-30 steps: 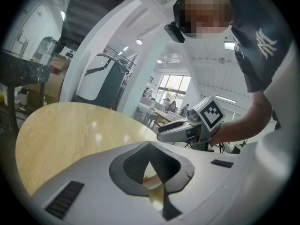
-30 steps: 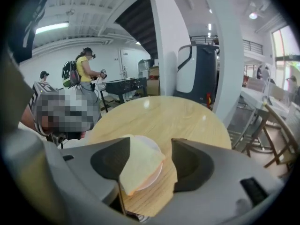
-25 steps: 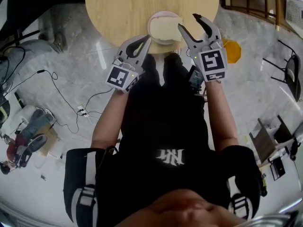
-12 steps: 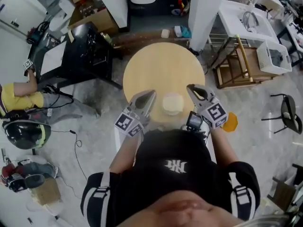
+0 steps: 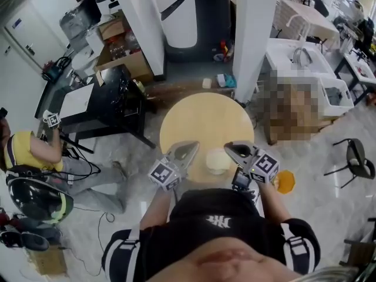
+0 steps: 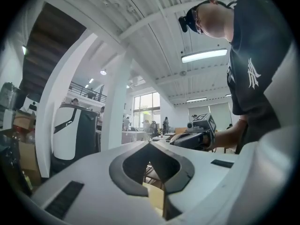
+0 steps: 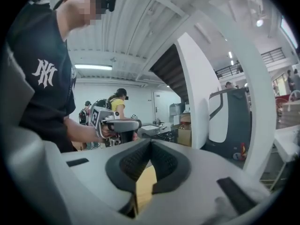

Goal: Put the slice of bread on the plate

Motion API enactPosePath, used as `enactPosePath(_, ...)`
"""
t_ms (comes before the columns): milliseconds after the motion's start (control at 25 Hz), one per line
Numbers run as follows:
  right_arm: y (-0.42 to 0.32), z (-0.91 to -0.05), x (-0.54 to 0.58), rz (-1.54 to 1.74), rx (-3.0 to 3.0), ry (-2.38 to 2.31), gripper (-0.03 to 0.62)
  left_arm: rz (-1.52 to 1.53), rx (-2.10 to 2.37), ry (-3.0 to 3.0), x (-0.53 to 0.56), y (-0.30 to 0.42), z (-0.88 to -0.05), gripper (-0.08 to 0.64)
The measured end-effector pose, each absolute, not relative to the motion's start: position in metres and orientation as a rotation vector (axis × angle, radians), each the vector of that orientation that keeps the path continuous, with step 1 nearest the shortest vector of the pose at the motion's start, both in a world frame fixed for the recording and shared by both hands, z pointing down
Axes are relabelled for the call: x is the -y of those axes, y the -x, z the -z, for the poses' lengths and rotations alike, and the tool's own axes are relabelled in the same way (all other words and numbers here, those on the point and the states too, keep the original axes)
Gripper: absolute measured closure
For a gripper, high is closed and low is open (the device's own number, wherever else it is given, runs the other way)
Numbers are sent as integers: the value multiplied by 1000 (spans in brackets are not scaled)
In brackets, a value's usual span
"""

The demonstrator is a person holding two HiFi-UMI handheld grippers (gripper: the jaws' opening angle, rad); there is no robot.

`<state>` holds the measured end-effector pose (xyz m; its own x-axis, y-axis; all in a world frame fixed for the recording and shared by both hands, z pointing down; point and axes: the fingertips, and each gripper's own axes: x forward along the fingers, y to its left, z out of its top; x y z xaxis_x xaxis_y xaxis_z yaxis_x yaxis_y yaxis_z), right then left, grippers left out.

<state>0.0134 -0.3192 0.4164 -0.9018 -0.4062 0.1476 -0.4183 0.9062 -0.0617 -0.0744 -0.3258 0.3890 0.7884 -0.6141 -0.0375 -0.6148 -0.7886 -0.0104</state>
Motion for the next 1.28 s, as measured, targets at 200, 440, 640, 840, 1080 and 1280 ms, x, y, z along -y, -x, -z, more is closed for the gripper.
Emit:
enactPosePath(200,-12,-407,329,-99,2899,-835,588,29,-1009,2953,323,95,-401,549)
enactPosePath(440,-10,-402,335,-97,2832,-1025,588,99,-957,3029,314,110,-411,549)
enactPosePath(640,12,-416,316,-38,2768,-1042,588,241,-819,3097,303,118,-439,549)
enactPosePath(840,26,-424,295,-85,2760,-953,588,244,-807,3109,298,119,-444,549)
enactPosePath(1080,22,-395,280,1,2818,-921,588,307,-804,3076,271,113,-433,549)
enactPosePath(1280,12,-364,241,114,2909,-864,588,347,-816,3039,227,101,-419,549)
